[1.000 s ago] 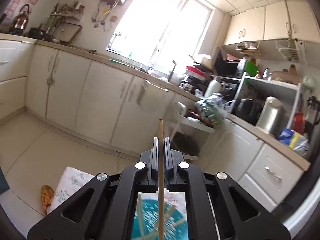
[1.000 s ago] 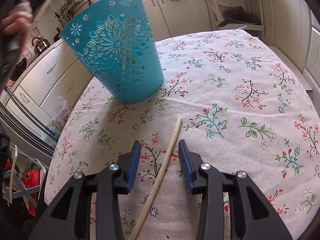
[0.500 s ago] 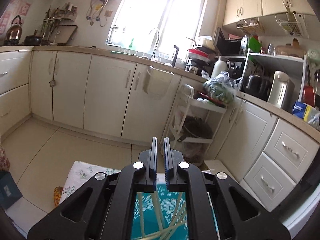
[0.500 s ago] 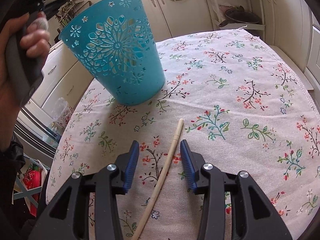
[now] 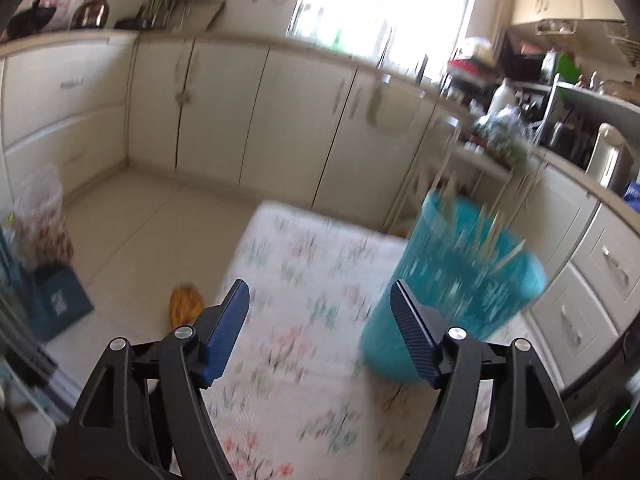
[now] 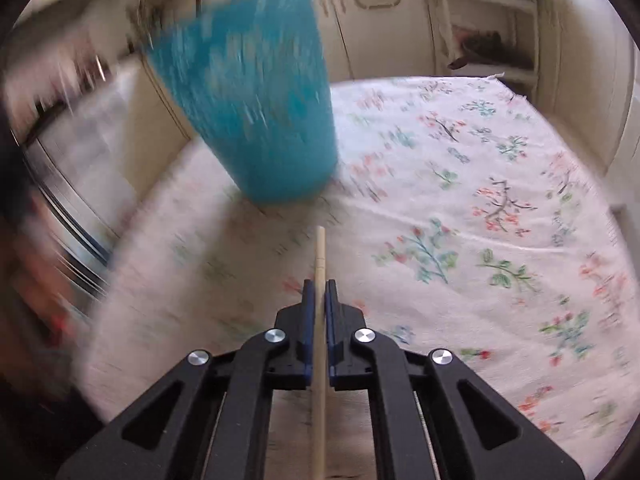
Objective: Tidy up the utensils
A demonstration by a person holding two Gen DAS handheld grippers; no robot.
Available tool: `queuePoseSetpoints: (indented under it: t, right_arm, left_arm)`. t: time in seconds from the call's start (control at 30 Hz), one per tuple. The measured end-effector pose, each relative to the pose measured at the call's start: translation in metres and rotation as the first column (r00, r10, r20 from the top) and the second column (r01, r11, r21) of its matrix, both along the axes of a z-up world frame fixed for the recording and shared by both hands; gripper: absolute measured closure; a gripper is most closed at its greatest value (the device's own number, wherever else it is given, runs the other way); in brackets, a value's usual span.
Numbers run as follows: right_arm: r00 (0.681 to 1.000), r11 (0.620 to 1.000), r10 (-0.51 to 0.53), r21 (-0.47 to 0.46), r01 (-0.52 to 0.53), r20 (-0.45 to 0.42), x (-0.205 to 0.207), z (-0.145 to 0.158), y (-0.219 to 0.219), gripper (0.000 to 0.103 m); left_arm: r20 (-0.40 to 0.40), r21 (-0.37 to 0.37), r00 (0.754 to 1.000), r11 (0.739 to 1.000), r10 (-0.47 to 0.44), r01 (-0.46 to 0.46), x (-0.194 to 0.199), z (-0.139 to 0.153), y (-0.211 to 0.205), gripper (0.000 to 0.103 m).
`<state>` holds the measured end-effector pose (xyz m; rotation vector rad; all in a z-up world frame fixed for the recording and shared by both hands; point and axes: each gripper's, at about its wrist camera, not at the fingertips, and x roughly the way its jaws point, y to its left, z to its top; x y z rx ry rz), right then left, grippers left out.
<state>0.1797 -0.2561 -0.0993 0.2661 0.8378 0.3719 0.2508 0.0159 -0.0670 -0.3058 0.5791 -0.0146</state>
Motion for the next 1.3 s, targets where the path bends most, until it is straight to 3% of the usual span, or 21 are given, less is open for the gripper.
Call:
queuePoseSetpoints:
  t: [0.07, 0.27, 0.47, 0.5, 0.6, 0.77, 0.97, 1.07, 1.1, 1.13, 1.2, 1.3]
  right_arm:
    - [0.997, 0.990, 0.009, 0.137, -0.020, 0.081, -0.005, 0.025, -0.011, 0.097]
    - [0.956, 0.935, -0.036, 0.347, -0.070, 0.290, 0.008, 0.107, -0.023, 0.097]
    - [0.863, 0.915, -0.144, 0.396, -0.070, 0.485, 0.062, 0.172, -0.005, 0.097]
    - [0.838, 0.924, -0.170, 0.380, -0.048, 0.518, 0.076, 0.176, 0.004, 0.097]
    - [0.806, 0.950, -0.213, 0.309, 0.040, 0.552, 0.107, 0.167, 0.022, 0.097]
    - [0.849, 0.978, -0.176, 0.189, 0.092, 0.498, 0.129, 0.130, 0.044, 0.096]
    - [0.868, 0.991, -0.113, 0.122, 0.061, 0.483, 0.084, 0.111, 0.038, 0.082]
    - [0.889, 0.992, -0.095, 0.120, 0.046, 0.448, 0.050, 0.109, 0.032, 0.069]
    - [0.904, 0.991, -0.097, 0.124, 0.050, 0.416, 0.037, 0.104, 0.028, 0.058]
    - [0.920, 0.991, -0.100, 0.122, 0.058, 0.378, 0.028, 0.097, 0.025, 0.043]
    - [0.956, 0.991, -0.110, 0.100, 0.085, 0.272, 0.007, 0.079, 0.020, 0.027]
    - [0.984, 0.990, -0.133, 0.058, 0.126, 0.119, -0.024, 0.048, 0.012, 0.013]
  left_arm:
    - [-0.049, -0.015, 0.999, 1.000, -0.001, 0.000, -0.004, -0.021, 0.004, 0.034]
    - [-0.119, -0.083, 0.993, 0.996, -0.024, 0.014, -0.002, -0.050, 0.008, 0.033]
    - [-0.138, -0.122, 0.990, 0.992, -0.029, 0.013, 0.002, -0.058, 0.011, 0.030]
    - [-0.140, -0.123, 0.990, 0.992, -0.030, 0.013, 0.003, -0.058, 0.009, 0.030]
    - [-0.144, -0.132, 0.989, 0.991, -0.036, 0.017, 0.005, -0.060, 0.008, 0.030]
    - [-0.148, -0.159, 0.988, 0.987, -0.040, 0.016, 0.007, -0.063, 0.012, 0.029]
    - [-0.153, -0.155, 0.988, 0.988, -0.033, 0.009, 0.008, -0.064, 0.011, 0.025]
    - [-0.167, -0.147, 0.986, 0.989, -0.023, -0.001, 0.010, -0.065, 0.011, 0.021]
    - [-0.182, -0.130, 0.983, 0.991, -0.021, -0.003, 0.010, -0.064, 0.009, 0.021]
    - [-0.196, -0.104, 0.980, 0.995, -0.020, 0.000, 0.009, -0.060, 0.007, 0.021]
    - [-0.210, -0.045, 0.978, 0.999, -0.012, 0.002, -0.001, -0.049, 0.003, 0.018]
    - [-0.205, 0.026, 0.979, 0.999, -0.021, 0.027, -0.024, -0.026, -0.002, 0.008]
